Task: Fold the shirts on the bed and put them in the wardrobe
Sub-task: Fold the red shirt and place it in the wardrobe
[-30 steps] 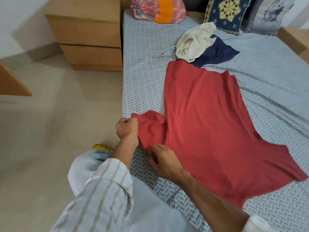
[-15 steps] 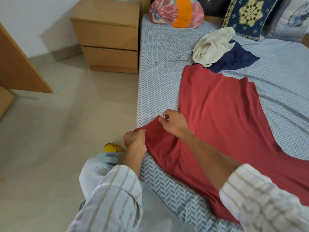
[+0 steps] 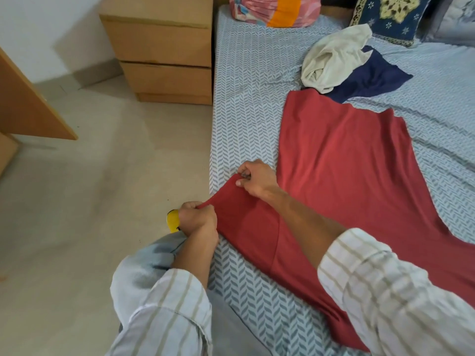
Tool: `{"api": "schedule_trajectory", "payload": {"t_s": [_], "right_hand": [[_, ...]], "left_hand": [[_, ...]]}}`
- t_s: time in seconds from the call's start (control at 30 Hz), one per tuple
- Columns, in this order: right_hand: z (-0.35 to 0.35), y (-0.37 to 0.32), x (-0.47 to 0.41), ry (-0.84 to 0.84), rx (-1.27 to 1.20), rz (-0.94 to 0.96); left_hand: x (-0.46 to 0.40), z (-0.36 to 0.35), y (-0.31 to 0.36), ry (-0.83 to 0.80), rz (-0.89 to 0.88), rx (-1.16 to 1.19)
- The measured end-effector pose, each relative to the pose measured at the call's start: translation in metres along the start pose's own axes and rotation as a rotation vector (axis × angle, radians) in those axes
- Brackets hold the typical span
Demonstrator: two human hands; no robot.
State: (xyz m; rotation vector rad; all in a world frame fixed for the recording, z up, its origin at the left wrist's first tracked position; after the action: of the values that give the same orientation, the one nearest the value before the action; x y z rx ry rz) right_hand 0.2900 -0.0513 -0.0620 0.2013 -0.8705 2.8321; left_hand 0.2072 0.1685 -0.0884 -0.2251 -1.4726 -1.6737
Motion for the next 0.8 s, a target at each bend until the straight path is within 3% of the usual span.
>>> {"api": "schedule_trajectory", "payload": {"t_s": [0.13, 0.23, 0.33, 0.4, 0.47, 0.63, 0.8], "right_hand": [[0.007, 0.004, -0.002, -0.03, -0.11, 0.048], [0.036, 0.011, -0.003, 0.124, -0.145, 0.119], [0.075, 0.039, -0.01, 0.333, -0.046, 0.136], [0.094, 0.068, -0.028, 0.363, 0.044, 0.07], [0.108, 0.09, -0.049, 0.331, 0.07, -0.013], [0.127, 0.12, -0.132, 0.275, 0.123, -0.155], [0.149, 0.131, -0.209, 0.304, 0.145, -0.277]], "left_hand": [[0.007, -0.008, 0.019, 0.066, -0.258, -0.359], [0.043, -0.043, 0.05, 0.092, -0.774, -0.65], [0.079, -0.106, 0.055, -0.151, -1.206, -0.7], [0.084, -0.15, 0.048, -0.376, -1.253, -0.761], [0.076, -0.183, 0.047, -0.474, -1.192, -0.89], [0.047, -0.234, 0.068, -0.469, -1.106, -0.985], [0.052, -0.237, 0.069, -0.327, -1.265, -0.948]]}}
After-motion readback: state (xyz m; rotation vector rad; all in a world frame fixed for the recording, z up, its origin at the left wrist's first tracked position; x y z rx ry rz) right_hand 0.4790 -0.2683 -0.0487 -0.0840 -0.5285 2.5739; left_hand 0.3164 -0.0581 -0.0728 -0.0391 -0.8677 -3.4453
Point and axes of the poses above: each hand's wrist, its own x-axis away from the middle knuckle, its own z-axis out of the back of the hand, y = z × x, the point moved 9 cm from there along -x, towards the middle knuckle, and after that the axes turned 4 degrees about z, right-handed, at the moved point
